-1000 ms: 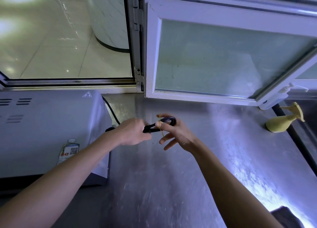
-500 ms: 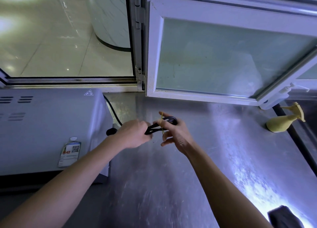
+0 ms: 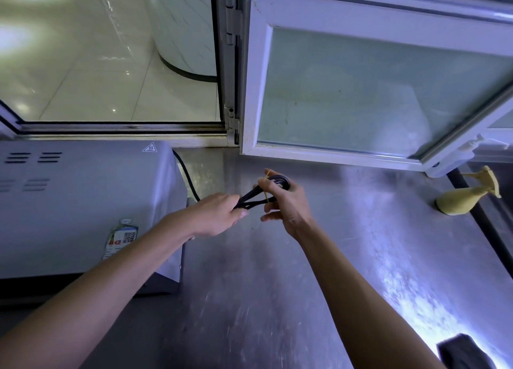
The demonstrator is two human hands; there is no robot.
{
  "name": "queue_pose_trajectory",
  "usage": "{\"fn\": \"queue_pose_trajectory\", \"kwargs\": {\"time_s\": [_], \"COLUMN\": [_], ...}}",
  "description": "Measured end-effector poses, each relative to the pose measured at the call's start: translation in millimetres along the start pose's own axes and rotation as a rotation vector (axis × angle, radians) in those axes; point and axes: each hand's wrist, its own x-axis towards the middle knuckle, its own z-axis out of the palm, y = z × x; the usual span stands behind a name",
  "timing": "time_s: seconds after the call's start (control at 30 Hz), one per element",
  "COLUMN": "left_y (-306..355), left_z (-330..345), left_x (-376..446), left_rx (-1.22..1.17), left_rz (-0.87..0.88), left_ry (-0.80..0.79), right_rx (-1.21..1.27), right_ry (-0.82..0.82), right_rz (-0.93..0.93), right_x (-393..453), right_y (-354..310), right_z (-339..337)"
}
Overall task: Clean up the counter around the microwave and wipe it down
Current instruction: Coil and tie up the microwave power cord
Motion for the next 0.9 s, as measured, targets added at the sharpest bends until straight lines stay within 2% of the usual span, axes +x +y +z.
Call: {"fn": "queue_pose_trajectory", "kwargs": {"time_s": [0.23,0.43,0.63,0.9], "left_y": [-7,0,5,2], "left_z": [4,3,3,7], "left_x": [1,3,2,4], "left_rx": [-0.101,-0.126,0.177,0.081], "left_rz": [-0.021,0.007,0.062,0.051], "left_ry": [0.037,0.094,0.094,0.138], "right_rx": [0.094,0.151,0.094,0.147], "right_ry": [-0.13,-0.166,-0.18,-0.204], "right_rz": [0.076,0.084,0.098,0.112], "right_x": [-3,-1,-4,-7], "right_y": [5,7,1,2], "right_z": [-2,-6,-8,-11]}}
